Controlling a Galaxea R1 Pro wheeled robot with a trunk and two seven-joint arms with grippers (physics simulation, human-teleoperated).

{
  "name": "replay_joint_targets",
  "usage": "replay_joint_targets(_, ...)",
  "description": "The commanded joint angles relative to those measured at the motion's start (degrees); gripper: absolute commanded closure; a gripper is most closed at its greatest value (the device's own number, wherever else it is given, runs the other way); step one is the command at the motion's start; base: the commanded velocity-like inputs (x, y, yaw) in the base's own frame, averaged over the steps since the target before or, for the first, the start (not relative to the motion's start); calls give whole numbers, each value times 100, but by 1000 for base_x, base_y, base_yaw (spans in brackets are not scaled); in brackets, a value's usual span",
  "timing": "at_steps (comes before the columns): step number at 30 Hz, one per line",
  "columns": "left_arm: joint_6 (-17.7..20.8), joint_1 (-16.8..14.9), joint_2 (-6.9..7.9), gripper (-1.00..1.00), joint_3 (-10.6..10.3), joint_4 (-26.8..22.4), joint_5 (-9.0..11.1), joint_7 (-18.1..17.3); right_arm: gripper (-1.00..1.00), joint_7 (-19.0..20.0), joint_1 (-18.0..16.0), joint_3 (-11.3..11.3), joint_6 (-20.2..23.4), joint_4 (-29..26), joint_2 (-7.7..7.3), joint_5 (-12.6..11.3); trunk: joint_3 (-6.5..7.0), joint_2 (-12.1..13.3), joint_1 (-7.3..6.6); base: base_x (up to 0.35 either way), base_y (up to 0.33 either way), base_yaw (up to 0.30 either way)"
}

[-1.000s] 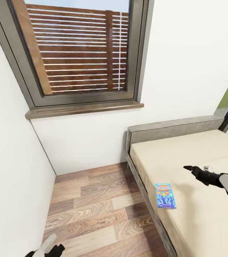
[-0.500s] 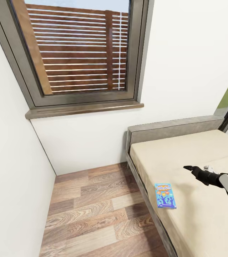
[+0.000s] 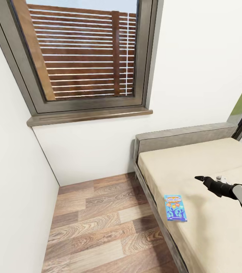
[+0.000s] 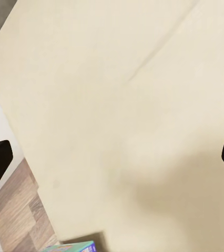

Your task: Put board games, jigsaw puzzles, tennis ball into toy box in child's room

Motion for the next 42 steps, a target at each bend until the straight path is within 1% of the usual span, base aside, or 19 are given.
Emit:
replay_joint_targets(1, 18, 0, -1, -100, 7, -12, 60, 44, -100, 18, -3, -28, 35, -2, 2, 12, -5, -2, -1, 0, 0, 0)
replay_joint_targets(13, 23, -1, -7, -100, -9, -10, 61, 35, -100, 18, -2, -28, 36, -6, 3, 11, -5, -2, -1, 0, 0, 0)
replay_joint_targets(17, 12, -36, 76, -100, -61, -71, 97, -81, -100, -26, -102, -39, 88, -104, 33, 2, -5, -2, -1, 0, 0, 0)
replay_joint_targets(23, 4, -58, 125, -100, -94, -108, 120, -170, -100, -59, -163, -43, 110, -297, 52, -3, -5, -2, -1, 0, 0, 0)
replay_joint_targets(27, 1, -65, 142, -100, -106, -121, 128, -198, -100, -70, -183, -45, 117, -415, 59, -6, -5, -2, -1, 0, 0, 0)
replay_joint_targets(42, -1, -76, 157, -100, -116, -139, 135, -227, -100, -99, -198, -26, 124, -482, 65, -2, -5, -2, -1, 0, 0, -30)
